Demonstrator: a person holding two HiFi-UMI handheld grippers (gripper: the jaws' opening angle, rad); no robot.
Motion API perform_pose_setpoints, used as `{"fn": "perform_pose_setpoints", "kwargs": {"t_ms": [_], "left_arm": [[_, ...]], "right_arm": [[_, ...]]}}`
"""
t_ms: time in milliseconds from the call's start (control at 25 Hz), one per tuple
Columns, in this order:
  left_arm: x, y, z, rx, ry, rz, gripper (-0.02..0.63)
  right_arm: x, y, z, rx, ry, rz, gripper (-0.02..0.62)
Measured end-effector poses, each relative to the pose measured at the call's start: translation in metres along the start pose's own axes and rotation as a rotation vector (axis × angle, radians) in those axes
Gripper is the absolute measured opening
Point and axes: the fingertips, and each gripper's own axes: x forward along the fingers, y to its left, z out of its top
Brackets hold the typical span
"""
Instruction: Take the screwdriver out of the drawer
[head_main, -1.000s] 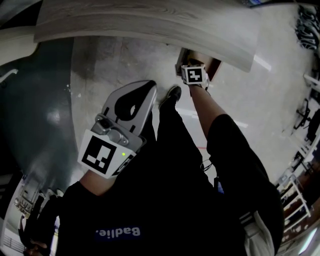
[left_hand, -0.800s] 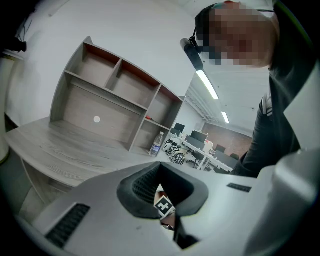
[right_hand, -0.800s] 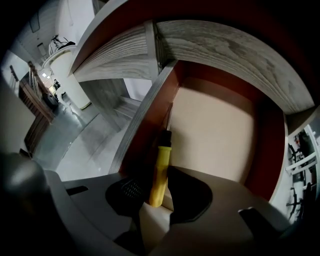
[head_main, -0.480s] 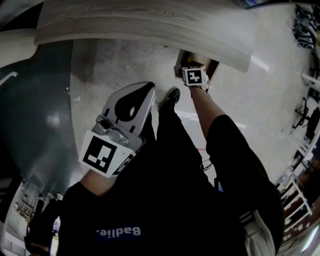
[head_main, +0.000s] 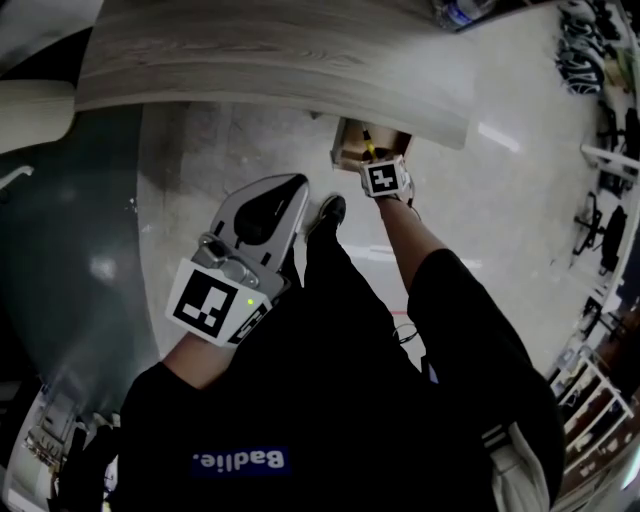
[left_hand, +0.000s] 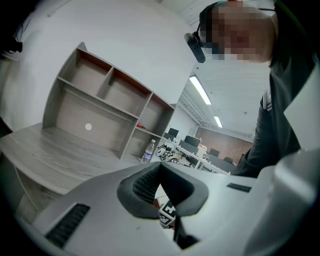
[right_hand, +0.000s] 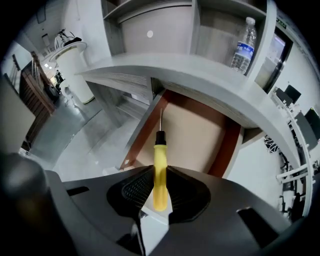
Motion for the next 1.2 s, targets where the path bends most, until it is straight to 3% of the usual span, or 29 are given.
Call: {"fn": "perform_pose_setpoints", "kwargs": {"t_ms": [360,520,840,1200], "left_arm": [[-0.012,-0.038,0.021,0.033,-0.022,-0.070,-0.002],[-0.016,-0.055,0.023,0.046,-0.012,-0.100,-0.002],[-0.020,-0.086,0.019,0.066,0.004,-0.146,-0.002],[-0.021,-0.109,0.021,0.089,0.013,-0.177,-0.002]], "right_arm": [[-0.066,0.001,-0.039,0.042,-0.002,0.001,0.100],[-0.101,0.010,-0.043,0.027,-0.048,0.025,0.100],[-0.167,0.025,-0.028,0.017,-0.172,0.082,0.100],[-0.251,0.045,0.023,0.053,-0.368,0.165,0.100]]}}
